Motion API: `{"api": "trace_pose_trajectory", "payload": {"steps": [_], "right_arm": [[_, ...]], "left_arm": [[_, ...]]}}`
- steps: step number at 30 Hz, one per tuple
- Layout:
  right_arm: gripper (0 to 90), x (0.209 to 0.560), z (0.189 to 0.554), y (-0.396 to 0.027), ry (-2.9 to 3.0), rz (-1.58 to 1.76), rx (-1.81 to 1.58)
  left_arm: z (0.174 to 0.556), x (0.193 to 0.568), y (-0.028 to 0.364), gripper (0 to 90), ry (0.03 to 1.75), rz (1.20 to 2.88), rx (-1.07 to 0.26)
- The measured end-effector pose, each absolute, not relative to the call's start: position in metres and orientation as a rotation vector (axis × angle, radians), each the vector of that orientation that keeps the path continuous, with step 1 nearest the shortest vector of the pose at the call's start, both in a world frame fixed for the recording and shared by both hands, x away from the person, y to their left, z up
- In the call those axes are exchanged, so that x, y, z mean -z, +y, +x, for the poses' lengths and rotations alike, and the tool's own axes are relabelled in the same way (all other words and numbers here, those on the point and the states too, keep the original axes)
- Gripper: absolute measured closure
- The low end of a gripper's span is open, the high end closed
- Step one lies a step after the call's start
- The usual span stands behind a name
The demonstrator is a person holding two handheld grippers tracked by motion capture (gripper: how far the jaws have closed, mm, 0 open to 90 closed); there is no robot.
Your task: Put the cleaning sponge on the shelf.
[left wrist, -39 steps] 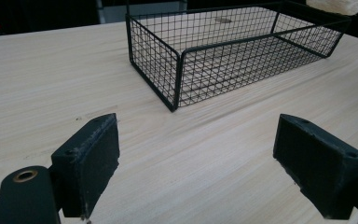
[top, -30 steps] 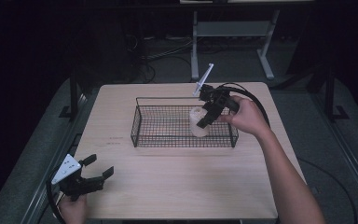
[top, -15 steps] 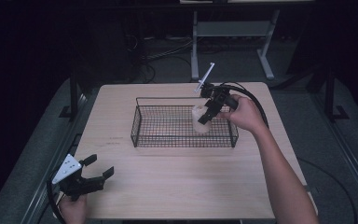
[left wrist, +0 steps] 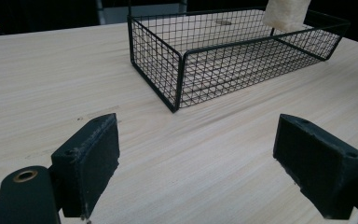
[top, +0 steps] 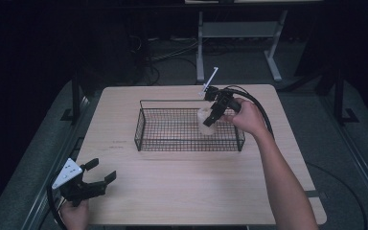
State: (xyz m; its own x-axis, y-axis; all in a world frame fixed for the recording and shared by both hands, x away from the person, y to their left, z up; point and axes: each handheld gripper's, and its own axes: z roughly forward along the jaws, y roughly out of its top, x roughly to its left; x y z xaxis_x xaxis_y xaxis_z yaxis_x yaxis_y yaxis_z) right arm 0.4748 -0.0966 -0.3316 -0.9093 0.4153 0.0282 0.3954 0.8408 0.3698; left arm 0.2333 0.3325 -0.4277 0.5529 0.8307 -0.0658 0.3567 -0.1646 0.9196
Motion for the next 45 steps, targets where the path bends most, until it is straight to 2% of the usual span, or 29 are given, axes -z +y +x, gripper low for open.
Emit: {"api": "trace_pose_trajectory", "payload": {"steps": [6, 45], "right_arm": [[28.2, 0.349, 0.481, -0.098, 2.987, 0.685, -0.57], [27.6, 0.392, 0.479, -0.107, 3.02, 0.735, -0.563]], "left_arm": [[0.233, 0.428, 0.331, 13.8, 0.984, 1.762, -0.572], [0.232, 0.427, 0.332, 13.8, 0.987, 1.754, -0.579]]}}
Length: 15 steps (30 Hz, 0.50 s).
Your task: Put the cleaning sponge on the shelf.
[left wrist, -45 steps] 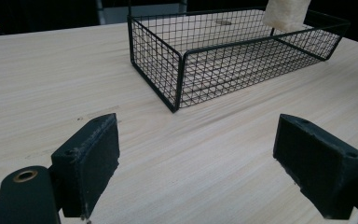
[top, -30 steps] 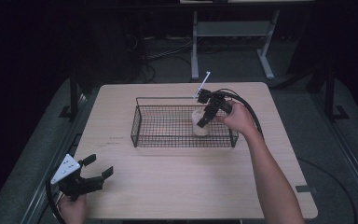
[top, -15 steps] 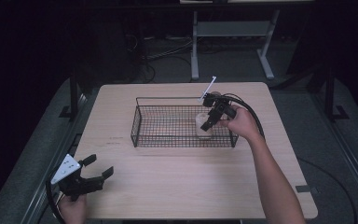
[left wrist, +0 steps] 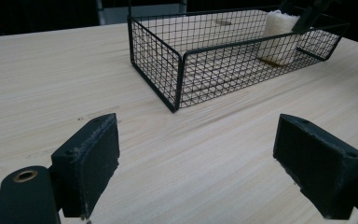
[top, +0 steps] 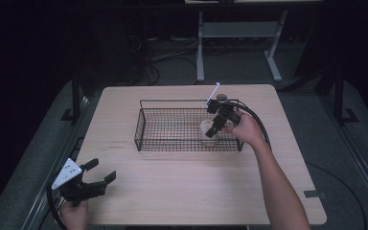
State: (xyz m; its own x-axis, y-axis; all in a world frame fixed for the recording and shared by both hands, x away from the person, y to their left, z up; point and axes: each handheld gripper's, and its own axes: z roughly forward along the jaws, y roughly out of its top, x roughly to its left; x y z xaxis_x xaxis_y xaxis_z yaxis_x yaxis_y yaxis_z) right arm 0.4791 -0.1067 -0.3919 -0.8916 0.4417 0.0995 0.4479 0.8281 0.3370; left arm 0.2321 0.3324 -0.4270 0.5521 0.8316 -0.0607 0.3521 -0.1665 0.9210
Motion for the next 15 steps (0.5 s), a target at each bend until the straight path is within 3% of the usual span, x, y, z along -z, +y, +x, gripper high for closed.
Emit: {"api": "trace_pose_trajectory", "payload": {"steps": [15], "right_arm": [[24.6, 0.3923, 0.4767, -0.108, -2.986, -0.746, 0.577]], "left_arm": [[0.2312, 0.4265, 0.3321, 13.8, 0.987, 1.751, -0.578]]}}
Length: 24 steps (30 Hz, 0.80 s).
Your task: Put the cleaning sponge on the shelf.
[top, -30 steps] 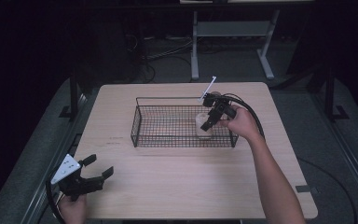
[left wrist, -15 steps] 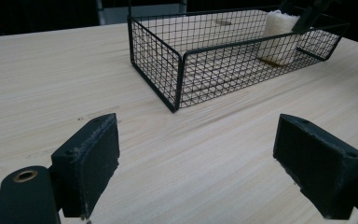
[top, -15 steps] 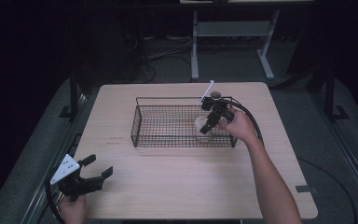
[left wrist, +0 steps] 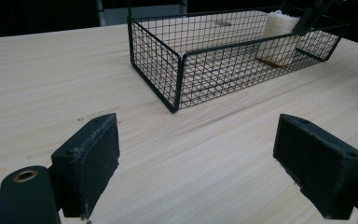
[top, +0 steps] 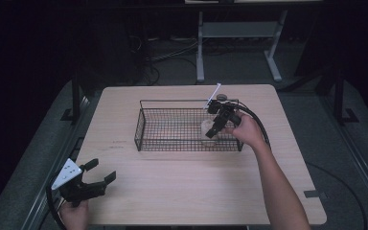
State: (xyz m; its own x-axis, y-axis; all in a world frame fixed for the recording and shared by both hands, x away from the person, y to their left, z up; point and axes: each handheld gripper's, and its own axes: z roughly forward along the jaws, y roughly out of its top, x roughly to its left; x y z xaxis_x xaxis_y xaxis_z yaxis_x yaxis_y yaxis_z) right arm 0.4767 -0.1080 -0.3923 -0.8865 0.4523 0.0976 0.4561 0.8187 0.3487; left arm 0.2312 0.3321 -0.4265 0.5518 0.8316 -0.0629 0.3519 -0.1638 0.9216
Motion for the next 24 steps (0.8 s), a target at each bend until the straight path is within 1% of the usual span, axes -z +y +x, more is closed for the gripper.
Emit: {"api": "trace_pose_trajectory", "payload": {"steps": [7, 10, 24], "right_arm": [[24.6, 0.3882, 0.4753, -0.1069, -3.005, -0.739, 0.589], [22.3, 0.3881, 0.4756, -0.1076, -3.003, -0.743, 0.587], [20.1, 0.3831, 0.4741, -0.1079, -3.012, -0.732, 0.631]], "left_arm": [[0.2309, 0.4264, 0.332, 13.8, 0.989, 1.749, -0.579], [0.2313, 0.4264, 0.3316, 13.8, 0.989, 1.753, -0.58], [0.2326, 0.427, 0.3299, 13.8, 0.992, 1.753, -0.574]]}}
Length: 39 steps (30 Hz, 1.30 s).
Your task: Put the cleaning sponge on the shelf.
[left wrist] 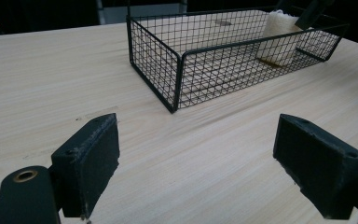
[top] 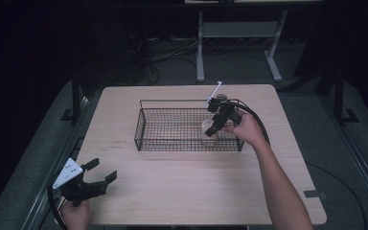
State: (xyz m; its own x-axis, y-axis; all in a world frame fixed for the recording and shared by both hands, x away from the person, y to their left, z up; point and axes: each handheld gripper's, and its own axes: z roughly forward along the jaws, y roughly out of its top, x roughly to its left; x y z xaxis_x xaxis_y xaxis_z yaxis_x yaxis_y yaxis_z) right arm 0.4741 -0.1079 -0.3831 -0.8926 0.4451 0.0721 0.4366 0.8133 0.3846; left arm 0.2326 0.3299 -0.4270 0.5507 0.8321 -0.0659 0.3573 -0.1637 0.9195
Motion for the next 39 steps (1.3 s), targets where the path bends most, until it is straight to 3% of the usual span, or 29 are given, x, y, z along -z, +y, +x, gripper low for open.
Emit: {"api": "trace_pose_trajectory", "payload": {"steps": [39], "right_arm": [[17.7, 0.357, 0.446, -0.116, 2.988, 0.65, -0.589]], "left_arm": [[0.23, 0.428, 0.33, 13.8, 0.993, 1.763, -0.575]]}}
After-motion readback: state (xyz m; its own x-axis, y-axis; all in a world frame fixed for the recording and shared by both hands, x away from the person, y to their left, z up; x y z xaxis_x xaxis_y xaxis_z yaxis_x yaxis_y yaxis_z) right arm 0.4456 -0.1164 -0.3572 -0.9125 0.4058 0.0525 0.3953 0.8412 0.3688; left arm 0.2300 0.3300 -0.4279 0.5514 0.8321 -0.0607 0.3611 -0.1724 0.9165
